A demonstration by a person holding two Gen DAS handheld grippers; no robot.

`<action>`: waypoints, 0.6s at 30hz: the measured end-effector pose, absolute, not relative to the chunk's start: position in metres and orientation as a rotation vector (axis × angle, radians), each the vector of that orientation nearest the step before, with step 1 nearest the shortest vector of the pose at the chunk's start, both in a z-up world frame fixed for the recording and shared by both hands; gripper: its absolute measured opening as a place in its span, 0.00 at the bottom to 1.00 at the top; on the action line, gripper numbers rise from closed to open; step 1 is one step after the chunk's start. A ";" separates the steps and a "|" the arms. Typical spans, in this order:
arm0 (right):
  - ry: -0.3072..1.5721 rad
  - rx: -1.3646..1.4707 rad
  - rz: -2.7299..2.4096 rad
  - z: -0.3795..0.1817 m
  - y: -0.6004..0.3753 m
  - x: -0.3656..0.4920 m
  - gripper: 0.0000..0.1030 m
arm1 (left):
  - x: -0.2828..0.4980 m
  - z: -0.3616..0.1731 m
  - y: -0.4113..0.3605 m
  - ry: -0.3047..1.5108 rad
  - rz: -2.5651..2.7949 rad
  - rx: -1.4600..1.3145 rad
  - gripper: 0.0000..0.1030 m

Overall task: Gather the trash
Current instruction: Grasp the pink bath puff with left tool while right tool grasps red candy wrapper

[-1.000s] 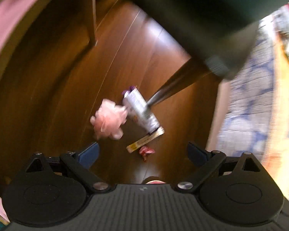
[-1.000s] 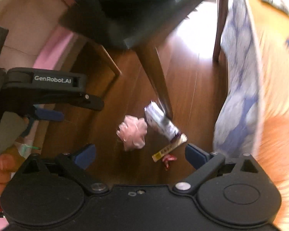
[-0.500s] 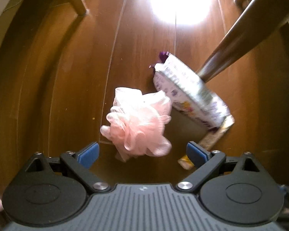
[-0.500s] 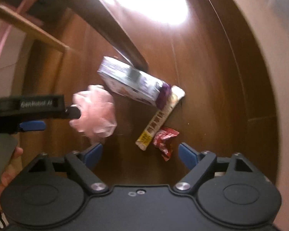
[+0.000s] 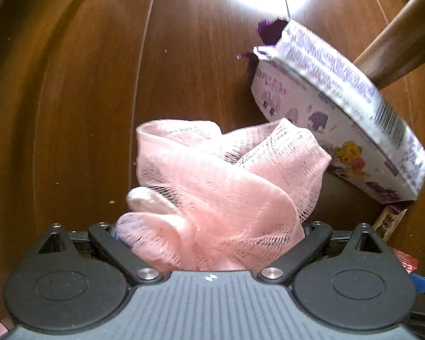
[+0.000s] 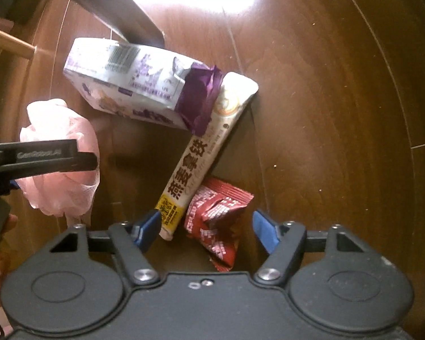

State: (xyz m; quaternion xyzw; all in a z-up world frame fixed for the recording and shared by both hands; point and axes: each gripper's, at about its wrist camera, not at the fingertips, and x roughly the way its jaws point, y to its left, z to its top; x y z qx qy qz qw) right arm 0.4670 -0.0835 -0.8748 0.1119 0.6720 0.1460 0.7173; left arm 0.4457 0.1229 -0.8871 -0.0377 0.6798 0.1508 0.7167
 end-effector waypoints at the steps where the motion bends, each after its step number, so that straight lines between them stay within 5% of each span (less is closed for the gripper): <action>1: 1.483 0.245 0.330 -0.874 -0.082 0.466 0.66 | 0.446 -0.889 0.122 1.513 0.331 -0.087 0.94; 6: 1.506 0.251 0.321 -0.873 -0.074 0.462 0.42 | 0.445 -0.887 0.117 1.532 0.324 -0.073 0.70; 11: 1.502 0.255 0.316 -0.865 -0.074 0.455 0.39 | 0.443 -0.876 0.116 1.543 0.346 -0.109 0.45; 18: 1.464 0.221 0.338 -0.789 -0.089 0.431 0.38 | 0.423 -0.831 0.107 1.560 0.441 -0.201 0.38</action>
